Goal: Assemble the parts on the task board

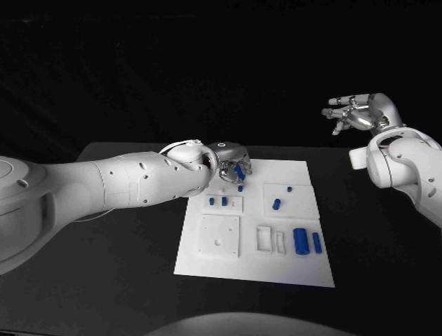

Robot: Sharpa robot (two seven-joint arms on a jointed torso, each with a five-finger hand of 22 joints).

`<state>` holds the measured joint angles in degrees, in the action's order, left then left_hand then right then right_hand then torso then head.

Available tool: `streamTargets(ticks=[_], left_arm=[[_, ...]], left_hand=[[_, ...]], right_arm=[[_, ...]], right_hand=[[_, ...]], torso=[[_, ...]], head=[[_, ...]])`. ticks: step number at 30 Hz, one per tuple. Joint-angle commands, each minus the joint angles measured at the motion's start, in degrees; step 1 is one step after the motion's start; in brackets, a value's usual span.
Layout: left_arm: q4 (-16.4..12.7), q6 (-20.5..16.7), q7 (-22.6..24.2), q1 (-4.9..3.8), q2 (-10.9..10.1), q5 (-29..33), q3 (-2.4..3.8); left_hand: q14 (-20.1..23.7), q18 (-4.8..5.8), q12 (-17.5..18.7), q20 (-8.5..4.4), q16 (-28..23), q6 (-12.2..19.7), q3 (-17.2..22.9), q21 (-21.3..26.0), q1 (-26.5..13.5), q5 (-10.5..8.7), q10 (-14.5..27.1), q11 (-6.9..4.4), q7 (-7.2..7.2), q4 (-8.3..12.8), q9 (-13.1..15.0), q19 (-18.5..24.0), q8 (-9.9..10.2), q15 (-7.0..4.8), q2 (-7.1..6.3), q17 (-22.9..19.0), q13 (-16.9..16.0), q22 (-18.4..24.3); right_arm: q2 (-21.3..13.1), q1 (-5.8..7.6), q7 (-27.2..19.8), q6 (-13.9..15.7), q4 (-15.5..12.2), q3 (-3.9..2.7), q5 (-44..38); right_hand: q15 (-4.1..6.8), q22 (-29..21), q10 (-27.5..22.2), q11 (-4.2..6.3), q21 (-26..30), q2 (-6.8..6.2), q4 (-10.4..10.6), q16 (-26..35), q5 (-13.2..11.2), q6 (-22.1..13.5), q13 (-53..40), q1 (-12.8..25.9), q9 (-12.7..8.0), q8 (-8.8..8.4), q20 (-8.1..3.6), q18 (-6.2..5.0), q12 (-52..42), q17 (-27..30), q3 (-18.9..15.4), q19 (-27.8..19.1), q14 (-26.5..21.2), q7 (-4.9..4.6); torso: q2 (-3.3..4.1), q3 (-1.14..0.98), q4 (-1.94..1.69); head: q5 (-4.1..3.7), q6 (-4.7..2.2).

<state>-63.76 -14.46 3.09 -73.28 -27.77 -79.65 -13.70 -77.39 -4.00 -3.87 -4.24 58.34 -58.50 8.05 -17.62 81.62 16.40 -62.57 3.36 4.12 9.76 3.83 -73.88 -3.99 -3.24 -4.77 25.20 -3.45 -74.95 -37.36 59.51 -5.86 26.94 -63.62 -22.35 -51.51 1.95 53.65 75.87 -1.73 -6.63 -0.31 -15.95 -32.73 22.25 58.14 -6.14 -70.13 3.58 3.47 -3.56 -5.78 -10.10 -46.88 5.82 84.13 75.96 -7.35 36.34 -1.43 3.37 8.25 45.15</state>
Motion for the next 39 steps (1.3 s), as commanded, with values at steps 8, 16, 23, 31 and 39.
streamTargets(ticks=[8, 16, 23, 31, 39], left_arm=[[-0.1, 5.8, 1.5, 0.42, 0.2, -6.8, 0.03], [-0.3, 7.0, 1.0, 0.46, 0.0, -7.2, 0.03], [0.0, 7.4, 0.4, 0.46, 0.0, -7.3, 0.03], [0.8, 6.8, 0.3, 0.96, 0.6, -7.4, 0.03], [2.0, 6.0, 0.2, 1.62, 1.5, -7.4, 0.04]], left_hand=[[-2.1, -1.68, 0.2, 0.15, 2.1, 0.2, 1.0, -2.6, -0.9, -0.05, -0.4, 0.29, 0.65, 0.7, -0.1, -0.9, 0.3, 0.04, -0.16, 0.5, 0.1, -1.2], [-2.1, -1.99, 0.2, 0.5, 2.6, -0.3, 2.3, -3.7, -2.0, -0.08, -2.0, 0.37, 1.21, 0.5, -0.1, -0.4, 0.3, 0.39, -0.24, 0.6, 0.1, -1.1], [-2.0, -2.2, 0.1, 0.84, 2.6, -0.4, 1.9, -3.7, -2.1, -0.4, -1.5, 0.68, 1.58, -0.6, -0.1, -0.3, 0.3, 0.8, -0.2, 0.5, 0.1, -1.0], [-2.3, -2.51, 0.2, 1.01, 2.9, -0.8, 3.8, -4.2, -2.0, -0.79, -1.9, 0.49, 1.56, -1.3, -0.2, -0.2, 0.4, 0.69, 0.18, 0.4, 0.1, -1.1], [-2.4, -2.44, 0.2, 0.99, 2.9, -0.4, 4.2, -4.3, -2.4, -1.52, -1.7, 0.46, 1.45, -2.7, -0.2, -0.3, 0.4, 0.7, 0.28, 0.3, 0.1, -0.9]], right_arm=[[0.0, -0.01, -0.4, -0.7, -0.3, -0.01, 0.0], [0.1, 0.0, -0.4, -0.7, -0.3, -0.01, 0.0], [0.1, 0.0, -0.4, -0.7, -0.3, -0.01, 0.0], [0.0, 0.0, -0.4, -0.7, -0.5, -0.01, 0.0], [0.1, 0.0, -0.4, -0.7, -0.5, -0.01, 0.0]], right_hand=[[0.04, 0.1, 0.4, 0.03, -0.3, -0.41, 0.1, 0.3, 0.3, 0.1, 0.2, 0.4, 0.0, 0.09, 0.34, -0.91, 0.4, -0.1, 0.5, 0.7, -0.3, 0.02], [0.04, 0.1, 0.4, 0.03, -0.3, -0.41, 0.1, 0.3, 0.3, 0.1, 0.2, 0.4, 0.0, 0.09, 0.34, -0.91, 0.4, -0.1, 0.5, 0.7, -0.3, 0.02], [0.04, 0.1, 0.4, 0.03, -0.3, -0.41, 0.1, 0.3, 0.3, 0.1, 0.2, 0.4, 0.0, 0.09, 0.34, -0.91, 0.4, -0.1, 0.5, 0.7, -0.3, 0.02], [0.05, 0.2, 0.4, 0.04, -0.3, -0.47, 0.2, 0.3, 0.3, 0.3, 0.4, 0.5, 0.0, 0.09, 0.32, -0.92, 0.4, -0.1, 0.9, 0.7, -0.2, 0.03], [0.05, 0.2, 0.5, 0.04, -0.3, -0.46, 0.2, 0.3, 0.3, 0.3, 0.4, 0.6, 0.0, 0.09, 0.32, -0.92, 0.4, -0.1, 0.9, 0.7, -0.2, 0.04]], torso=[[0.08, 0.05, -0.03], [0.02, 0.07, -0.07], [0.02, 0.05, -0.02], [0.12, 0.06, 0.04], [0.04, 0.01, 0.01]], head=[[-0.34, 0.18], [-0.39, 0.36], [-0.39, 0.39], [-0.58, 0.44], [-0.67, 0.62]])
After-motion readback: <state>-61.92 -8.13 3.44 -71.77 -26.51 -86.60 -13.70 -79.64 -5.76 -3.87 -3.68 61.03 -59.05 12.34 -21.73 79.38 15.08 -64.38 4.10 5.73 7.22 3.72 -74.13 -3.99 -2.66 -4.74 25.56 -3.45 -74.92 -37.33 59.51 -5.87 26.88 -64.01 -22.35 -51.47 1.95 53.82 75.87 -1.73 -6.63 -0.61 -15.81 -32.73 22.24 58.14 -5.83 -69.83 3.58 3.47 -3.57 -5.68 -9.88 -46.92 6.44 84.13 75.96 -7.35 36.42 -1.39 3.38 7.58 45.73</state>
